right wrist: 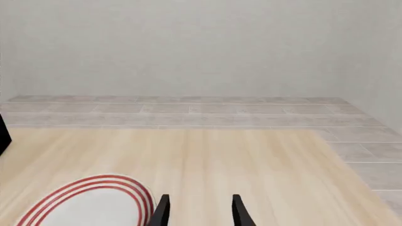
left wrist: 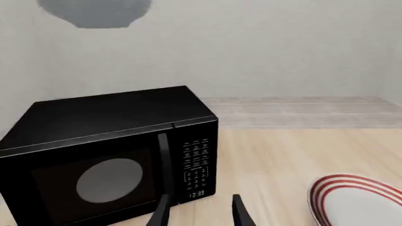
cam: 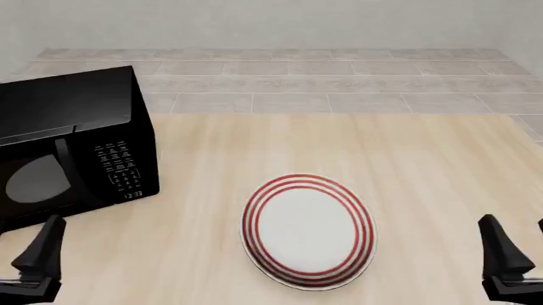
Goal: Pick up the white bowl and put it on the plate.
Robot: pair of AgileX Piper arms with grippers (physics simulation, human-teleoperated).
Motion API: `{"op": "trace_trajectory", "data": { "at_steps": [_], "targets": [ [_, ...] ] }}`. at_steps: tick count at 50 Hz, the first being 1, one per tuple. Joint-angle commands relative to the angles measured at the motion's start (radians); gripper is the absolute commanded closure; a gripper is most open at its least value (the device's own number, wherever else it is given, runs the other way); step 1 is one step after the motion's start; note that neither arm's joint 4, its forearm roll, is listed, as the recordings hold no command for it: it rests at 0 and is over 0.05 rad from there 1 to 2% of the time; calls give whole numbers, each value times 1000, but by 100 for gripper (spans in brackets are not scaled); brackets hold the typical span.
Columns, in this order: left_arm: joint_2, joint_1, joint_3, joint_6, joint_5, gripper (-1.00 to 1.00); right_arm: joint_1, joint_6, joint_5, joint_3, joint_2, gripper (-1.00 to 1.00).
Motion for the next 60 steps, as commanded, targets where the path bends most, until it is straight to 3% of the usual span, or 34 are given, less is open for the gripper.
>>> {"op": "trace_trajectory", "data": {
  "at_steps": [1, 40, 42, 43, 44, 48, 50, 51, 54, 55, 57, 60],
  "targets": [
    [4, 13, -3, 0, -1, -100, 2, 9, -6, 0, 5, -100],
    [-1, 19, -2, 4, 1, -100, 2, 8, 22, -20, -4, -100],
    [8, 9, -75, 52, 57, -100, 2, 8, 22, -20, -4, -100],
    [3, 8, -62, 62, 41, -100, 2, 8, 22, -20, -4, -100],
    [18, 10, -117, 56, 89, -100, 2, 8, 23, -21, -4, -100],
    [32, -8, -161, 147, 106, -100, 2, 8, 25, -23, -4, -100],
    [81, -18, -263, 185, 152, -100, 2, 8, 26, -23, -4, -100],
    [61, -27, -215, 198, 128, -100, 2, 8, 26, -23, -4, -100],
    [148, -7, -290, 215, 133, -100, 2, 8, 26, -23, -4, -100],
    [125, -12, -234, 229, 107, -100, 2, 8, 26, -23, -4, -100],
    [172, -14, -307, 233, 140, -100, 2, 8, 26, -23, -4, -100],
    [203, -27, -332, 274, 168, -100, 2, 8, 26, -23, -4, -100]
  ]
}}
